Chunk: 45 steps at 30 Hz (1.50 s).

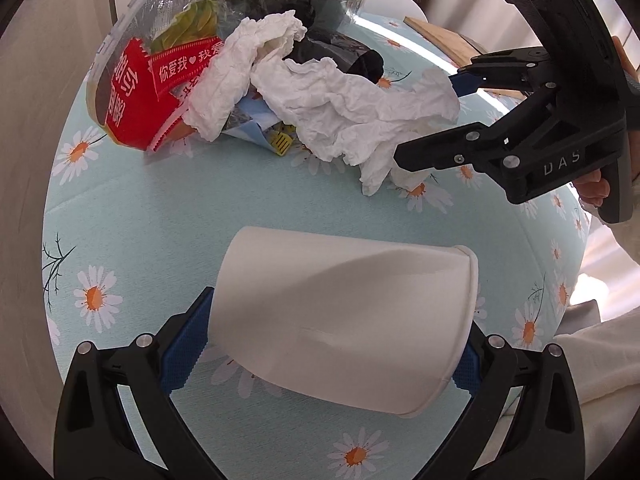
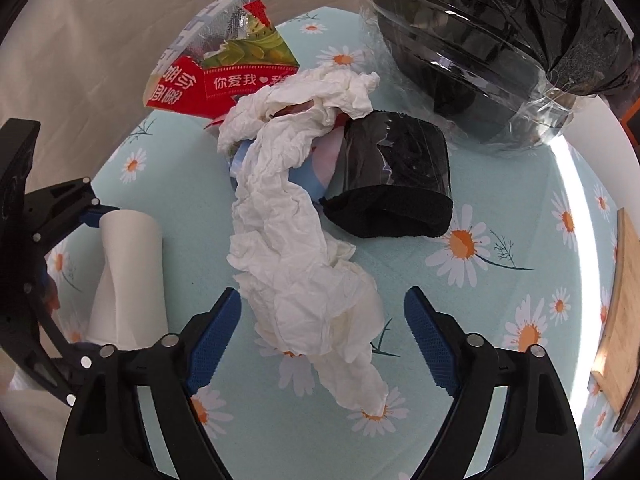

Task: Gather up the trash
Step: 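Close the left gripper on the white paper cup while the right gripper grasps a white tissue, then lift the paper cup and tissue with both grippers and carry them over the bin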

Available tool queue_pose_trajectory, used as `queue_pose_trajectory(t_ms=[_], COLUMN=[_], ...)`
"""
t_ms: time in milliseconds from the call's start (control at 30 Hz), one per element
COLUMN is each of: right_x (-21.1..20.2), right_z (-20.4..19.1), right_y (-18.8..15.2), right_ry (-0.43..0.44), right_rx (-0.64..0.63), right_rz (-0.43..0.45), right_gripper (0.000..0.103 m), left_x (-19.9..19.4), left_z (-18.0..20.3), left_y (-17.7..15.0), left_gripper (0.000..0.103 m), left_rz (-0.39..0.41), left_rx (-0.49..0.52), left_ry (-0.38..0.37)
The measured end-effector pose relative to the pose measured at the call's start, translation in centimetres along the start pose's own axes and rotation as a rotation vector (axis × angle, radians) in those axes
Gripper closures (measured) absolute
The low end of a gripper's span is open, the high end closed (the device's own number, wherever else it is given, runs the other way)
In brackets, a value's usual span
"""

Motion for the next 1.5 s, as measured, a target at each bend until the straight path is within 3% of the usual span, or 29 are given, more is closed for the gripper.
queue_pose_trajectory(t_ms=[33, 233, 300, 467, 700, 1300, 1500], right_x=[0.4, -0.1, -0.5, -1.1, -2.5, -11.8, -14.7], right_z=[0.0, 0.2, 0.3, 0.5, 0.1, 0.8, 1.7], right_y=[0.1, 0.2, 0.1, -1.4, -4.6, -12.2, -13.7], right_ry=[0.022, 0.067, 0.076, 0.125, 0.107, -0.060, -0.133], right_rx=[0.006, 0.008, 0.011, 0.038, 0.079, 0.177, 0.206], right_rz=[-0.013, 0.009, 0.012, 0.010, 0.045, 0.195, 0.248], right_gripper=[0.057, 0.070, 0.087, 0.089, 0.090, 0.090, 0.090], left_x=[-0.1, -0.3, -0.8, -1.5, -2.7, -7.4, -9.1], left_z=[0.1, 0.0, -0.3, -0.2, 0.4, 1.1, 0.8], left_y=[0.0, 0.1, -0.3, -1.0, -1.8, -3.4, -3.1], left_gripper=[0.008, 0.013, 0.018, 0.022, 0.022, 0.022, 0.022], left_rz=[0.007, -0.019, -0.027, -0.045, -0.038, 0.047, 0.040], left_rx=[0.002, -0.004, -0.016, -0.007, -0.014, -0.005, -0.023], left_ry=[0.000, -0.023, -0.046, -0.033, -0.022, 0.029, 0.105])
Point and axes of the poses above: each gripper's, at about its wrist camera, not at the fingertips, and x roughly the way its jaws point, z to its right, y to its top, the point moved 2 cm from there along x, roughly the way its jaws point, and after that the axes turned 13 degrees about y, right-handed, at the moved point
